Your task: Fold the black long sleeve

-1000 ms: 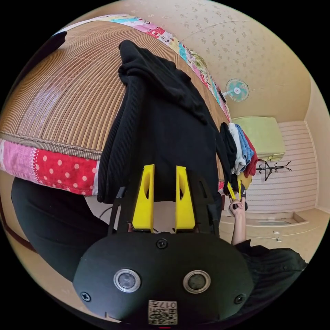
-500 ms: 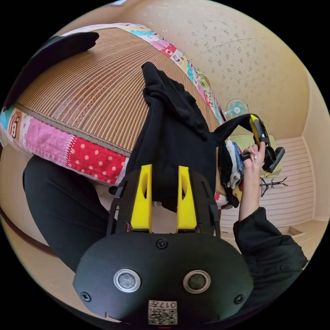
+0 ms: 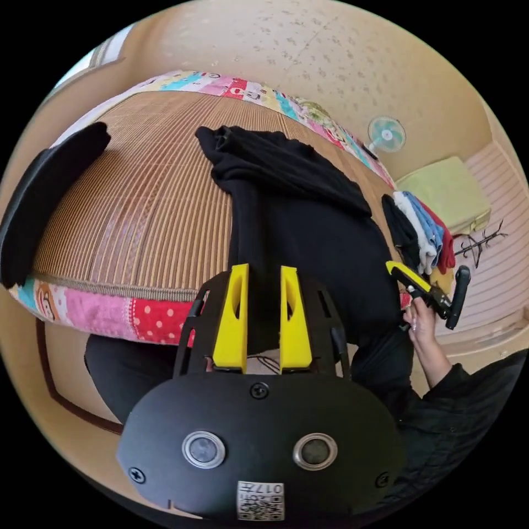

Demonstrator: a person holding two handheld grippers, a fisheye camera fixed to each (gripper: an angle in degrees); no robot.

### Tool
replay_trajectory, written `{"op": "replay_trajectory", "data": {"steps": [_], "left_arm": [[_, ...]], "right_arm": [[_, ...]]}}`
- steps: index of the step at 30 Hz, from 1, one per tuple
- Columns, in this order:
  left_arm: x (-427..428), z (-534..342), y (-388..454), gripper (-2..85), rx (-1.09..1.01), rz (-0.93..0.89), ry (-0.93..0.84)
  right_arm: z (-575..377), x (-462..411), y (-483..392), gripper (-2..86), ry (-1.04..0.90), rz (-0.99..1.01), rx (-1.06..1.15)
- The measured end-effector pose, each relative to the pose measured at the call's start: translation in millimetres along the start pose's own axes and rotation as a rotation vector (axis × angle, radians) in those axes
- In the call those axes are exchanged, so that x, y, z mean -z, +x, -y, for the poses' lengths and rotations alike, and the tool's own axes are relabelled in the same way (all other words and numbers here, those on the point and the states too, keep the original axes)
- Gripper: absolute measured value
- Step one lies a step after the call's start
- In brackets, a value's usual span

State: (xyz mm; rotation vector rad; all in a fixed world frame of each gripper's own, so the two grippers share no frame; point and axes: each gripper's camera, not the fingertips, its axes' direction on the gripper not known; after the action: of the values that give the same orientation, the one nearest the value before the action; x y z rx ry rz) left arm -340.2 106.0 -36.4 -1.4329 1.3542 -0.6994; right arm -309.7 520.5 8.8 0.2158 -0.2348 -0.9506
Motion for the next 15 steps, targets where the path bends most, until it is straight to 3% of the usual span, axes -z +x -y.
{"op": "replay_trajectory", "data": {"steps": [1, 7, 9, 10, 12, 15], "left_arm": [[-11, 12, 3, 5.9, -0.01, 0.04, -0.048], [-44, 148, 24, 5.2, -0.116, 0.122, -0.047], [-25, 184, 13, 6.8, -0.027, 0.186, -0.02], [-11, 186, 9, 7.0, 0.001, 0.175, 0.021], [52, 166, -9, 7.7, 0.013, 0.085, 0.28], [81, 123, -36, 10.7, -0.001, 0.0, 0.319]], "right_arm": [[24, -36, -2, 1.9, -0.185, 0.006, 0.047], [177, -95, 11, 1.0, -0.19, 0.046, -0.025], [214, -98, 28, 1.1, -0.228, 0.081, -0.085], [227, -79, 44, 1.3, -0.183, 0.127, -0.165], [220, -32, 62, 1.9, 0.018, 0.218, -0.187], [176, 7, 88, 5.8, 0.129, 0.247, -0.205]]}}
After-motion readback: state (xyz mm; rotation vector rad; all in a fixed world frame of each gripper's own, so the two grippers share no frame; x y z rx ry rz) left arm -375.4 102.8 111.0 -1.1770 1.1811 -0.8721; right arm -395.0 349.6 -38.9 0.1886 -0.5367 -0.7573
